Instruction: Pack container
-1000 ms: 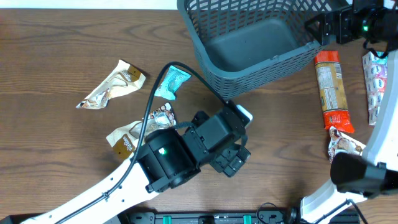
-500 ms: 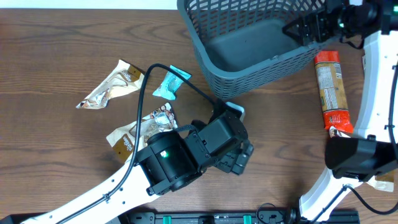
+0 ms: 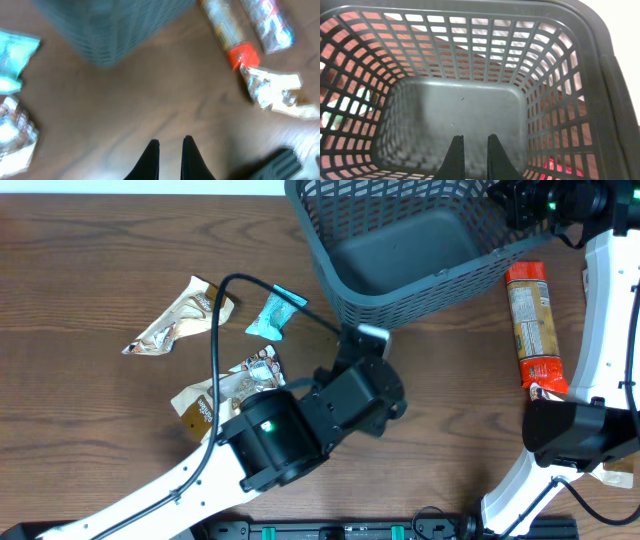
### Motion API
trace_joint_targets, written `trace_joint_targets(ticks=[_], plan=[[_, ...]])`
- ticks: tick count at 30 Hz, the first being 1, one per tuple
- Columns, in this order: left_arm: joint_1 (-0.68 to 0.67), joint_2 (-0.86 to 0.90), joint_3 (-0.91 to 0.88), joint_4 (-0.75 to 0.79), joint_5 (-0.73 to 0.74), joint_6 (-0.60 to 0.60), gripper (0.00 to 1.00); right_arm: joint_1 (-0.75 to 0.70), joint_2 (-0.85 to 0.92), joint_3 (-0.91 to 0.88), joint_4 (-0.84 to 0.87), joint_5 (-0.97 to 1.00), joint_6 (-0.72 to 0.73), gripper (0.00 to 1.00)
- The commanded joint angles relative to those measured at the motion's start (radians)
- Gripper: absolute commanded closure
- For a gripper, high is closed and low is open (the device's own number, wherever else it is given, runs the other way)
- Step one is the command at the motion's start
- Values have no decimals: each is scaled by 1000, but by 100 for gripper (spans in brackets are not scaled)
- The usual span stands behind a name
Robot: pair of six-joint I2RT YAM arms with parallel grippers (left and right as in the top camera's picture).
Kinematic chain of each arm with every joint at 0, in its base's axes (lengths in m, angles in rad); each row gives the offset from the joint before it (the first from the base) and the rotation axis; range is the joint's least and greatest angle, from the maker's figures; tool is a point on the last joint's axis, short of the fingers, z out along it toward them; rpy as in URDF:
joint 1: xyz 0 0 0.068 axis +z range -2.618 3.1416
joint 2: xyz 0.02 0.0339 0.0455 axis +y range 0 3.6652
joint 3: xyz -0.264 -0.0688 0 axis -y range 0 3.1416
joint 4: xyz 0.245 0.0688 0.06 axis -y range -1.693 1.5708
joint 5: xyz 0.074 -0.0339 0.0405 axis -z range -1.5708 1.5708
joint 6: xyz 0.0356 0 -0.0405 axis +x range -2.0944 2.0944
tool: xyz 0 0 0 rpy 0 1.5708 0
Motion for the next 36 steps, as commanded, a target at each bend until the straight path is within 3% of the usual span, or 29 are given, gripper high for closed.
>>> trace_joint_targets(ticks=[1,8,36], plan=[[-2,69,-2,79,-68,77,94,-6,3,7,-4,27,3,99],[-1,171,-2,139,-66,93,94,-6,16,0,-30,28,-16,99],[123,296,-2,325,-67,143,94,-10,74,0,-156,82,-63,99]])
